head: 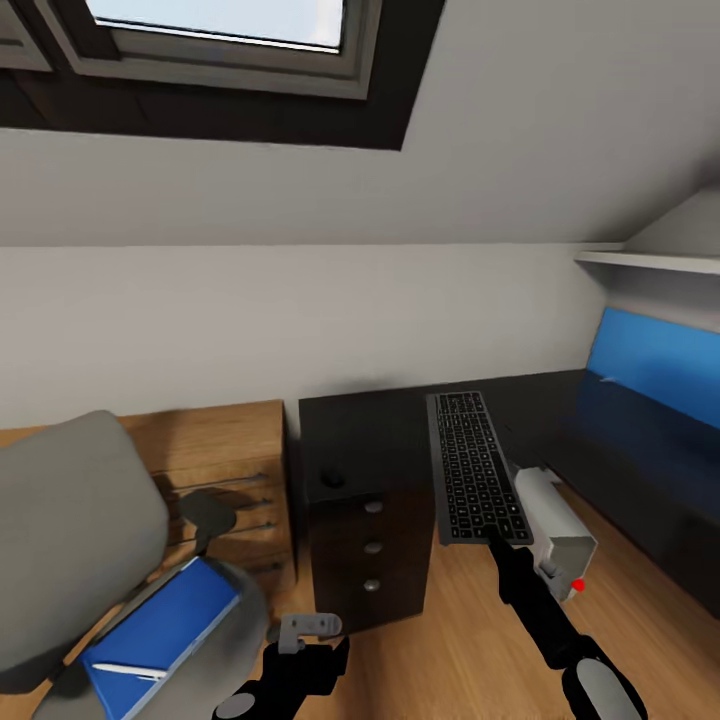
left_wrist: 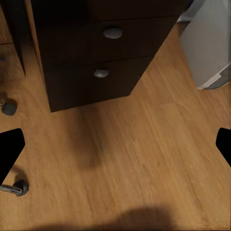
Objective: In the bedroom, organize the workspace by keeping the computer under the desk, ensuring the monitor is on the desk, placing the keyboard on the desk next to the monitor, placing the mouse on the desk next to the keyboard, moving the folder from the swivel chair onto the desk next to the mouse, stacking the notebook on top of the folder with the pen on top of the notebook, and positioning the swivel chair next to the desk.
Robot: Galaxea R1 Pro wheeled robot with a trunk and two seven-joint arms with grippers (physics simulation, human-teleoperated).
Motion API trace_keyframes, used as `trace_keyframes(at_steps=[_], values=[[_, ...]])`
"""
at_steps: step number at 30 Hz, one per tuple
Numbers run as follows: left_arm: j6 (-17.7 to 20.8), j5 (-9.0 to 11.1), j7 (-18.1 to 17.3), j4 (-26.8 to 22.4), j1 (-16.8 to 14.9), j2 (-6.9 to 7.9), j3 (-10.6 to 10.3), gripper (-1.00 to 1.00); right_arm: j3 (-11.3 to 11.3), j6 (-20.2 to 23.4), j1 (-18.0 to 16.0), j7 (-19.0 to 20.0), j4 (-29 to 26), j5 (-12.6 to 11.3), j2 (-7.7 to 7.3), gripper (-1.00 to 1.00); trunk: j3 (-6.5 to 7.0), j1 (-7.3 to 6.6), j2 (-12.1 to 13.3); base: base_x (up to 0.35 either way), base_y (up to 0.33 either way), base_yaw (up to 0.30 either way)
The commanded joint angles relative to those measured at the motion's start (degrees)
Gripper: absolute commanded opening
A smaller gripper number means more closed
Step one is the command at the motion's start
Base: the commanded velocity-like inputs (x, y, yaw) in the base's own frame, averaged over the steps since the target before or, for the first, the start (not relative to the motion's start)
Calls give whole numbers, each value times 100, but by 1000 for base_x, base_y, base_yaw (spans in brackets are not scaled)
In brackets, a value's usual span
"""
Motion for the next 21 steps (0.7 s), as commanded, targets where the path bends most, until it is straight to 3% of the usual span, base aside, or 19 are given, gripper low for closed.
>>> trace_keyframes(at_steps=[1,6,21], values=[[4,59,58,-8,-6,7,-17,100,-9,42,-4,24,2,-68,4,-100,-6,-1,-4,-52,316,-262],[2,57,58,-8,-6,7,-21,100,-15,41,-4,24,7,-69,2,-100,-6,-1,-4,-15,247,-263],[3,58,58,26,-6,7,-34,100,-17,41,-4,33,22,-67,2,-100,-6,-1,-4,-5,61,-263]])
